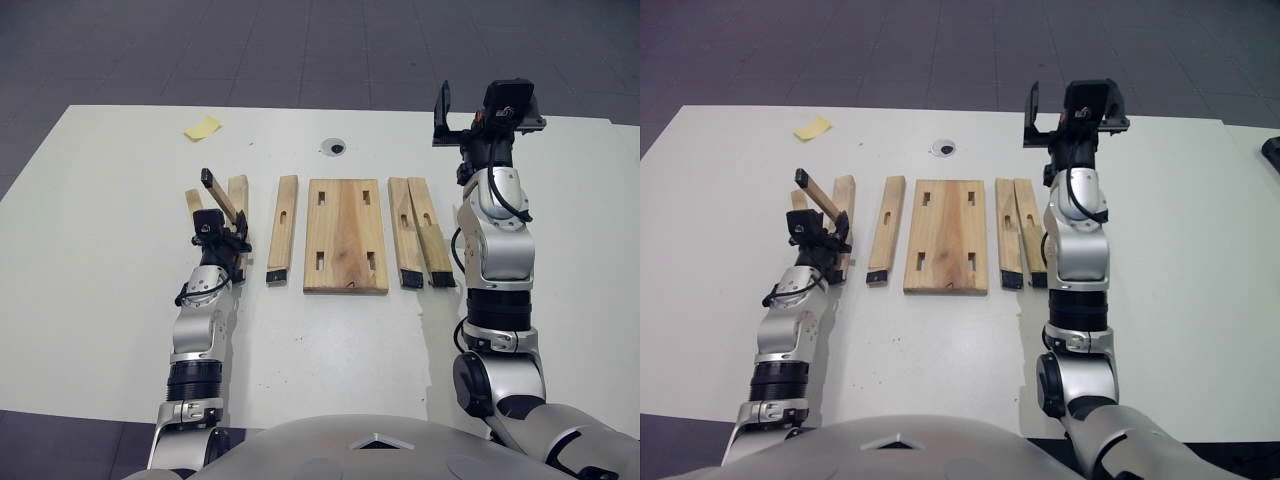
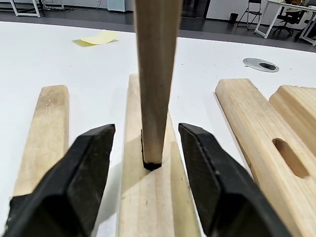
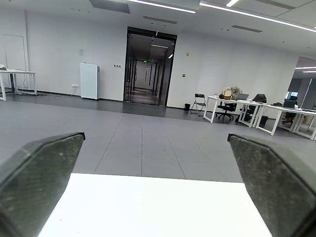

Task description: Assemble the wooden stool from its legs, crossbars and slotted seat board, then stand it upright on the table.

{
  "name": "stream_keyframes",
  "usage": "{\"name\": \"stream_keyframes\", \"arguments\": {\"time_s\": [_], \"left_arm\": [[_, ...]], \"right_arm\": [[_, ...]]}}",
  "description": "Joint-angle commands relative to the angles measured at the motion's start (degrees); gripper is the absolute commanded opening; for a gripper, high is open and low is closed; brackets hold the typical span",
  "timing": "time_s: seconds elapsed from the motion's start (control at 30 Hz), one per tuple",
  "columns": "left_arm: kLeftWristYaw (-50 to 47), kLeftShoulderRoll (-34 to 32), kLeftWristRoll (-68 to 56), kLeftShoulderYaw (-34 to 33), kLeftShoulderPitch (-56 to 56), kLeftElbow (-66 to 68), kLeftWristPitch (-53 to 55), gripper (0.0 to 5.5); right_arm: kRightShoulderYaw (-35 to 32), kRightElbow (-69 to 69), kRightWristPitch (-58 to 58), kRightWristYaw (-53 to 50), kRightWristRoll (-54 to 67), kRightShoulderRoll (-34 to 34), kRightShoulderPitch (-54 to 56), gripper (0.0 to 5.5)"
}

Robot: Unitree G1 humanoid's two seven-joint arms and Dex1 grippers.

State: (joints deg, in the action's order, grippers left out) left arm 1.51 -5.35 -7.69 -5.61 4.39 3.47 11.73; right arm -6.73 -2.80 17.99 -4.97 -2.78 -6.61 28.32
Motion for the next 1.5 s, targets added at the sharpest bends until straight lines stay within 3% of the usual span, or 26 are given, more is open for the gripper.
{"name": "stream_keyframes", "arguments": {"time_s": [0.03,0.5,0.9,1.13,1.5], "left_arm": [[0.8,-1.2,1.2,0.4,-0.7,-2.0,1.8,3.19],[6.6,-4.3,-1.4,-1.8,3.5,-9.4,-0.3,5.38],[7.5,-10.7,-13.2,-11.1,16.9,-19.1,8.9,5.38],[5.2,-10.2,-6.6,-7.5,21.3,-6.7,5.7,5.38],[5.0,-7.9,-4.4,-5.6,21.4,0.3,1.8,5.38]], "right_arm": [[-0.3,0.3,-0.2,-0.1,0.2,-0.4,1.0,5.4],[-0.5,0.9,-1.1,-0.4,0.2,-0.3,1.2,5.4],[-0.6,1.7,-1.2,0.3,0.3,-0.9,2.0,5.4],[0.8,1.5,-1.2,0.4,0.3,0.2,1.6,5.4],[1.4,1.6,-0.9,0.8,0.3,0.5,1.0,5.4]]}}
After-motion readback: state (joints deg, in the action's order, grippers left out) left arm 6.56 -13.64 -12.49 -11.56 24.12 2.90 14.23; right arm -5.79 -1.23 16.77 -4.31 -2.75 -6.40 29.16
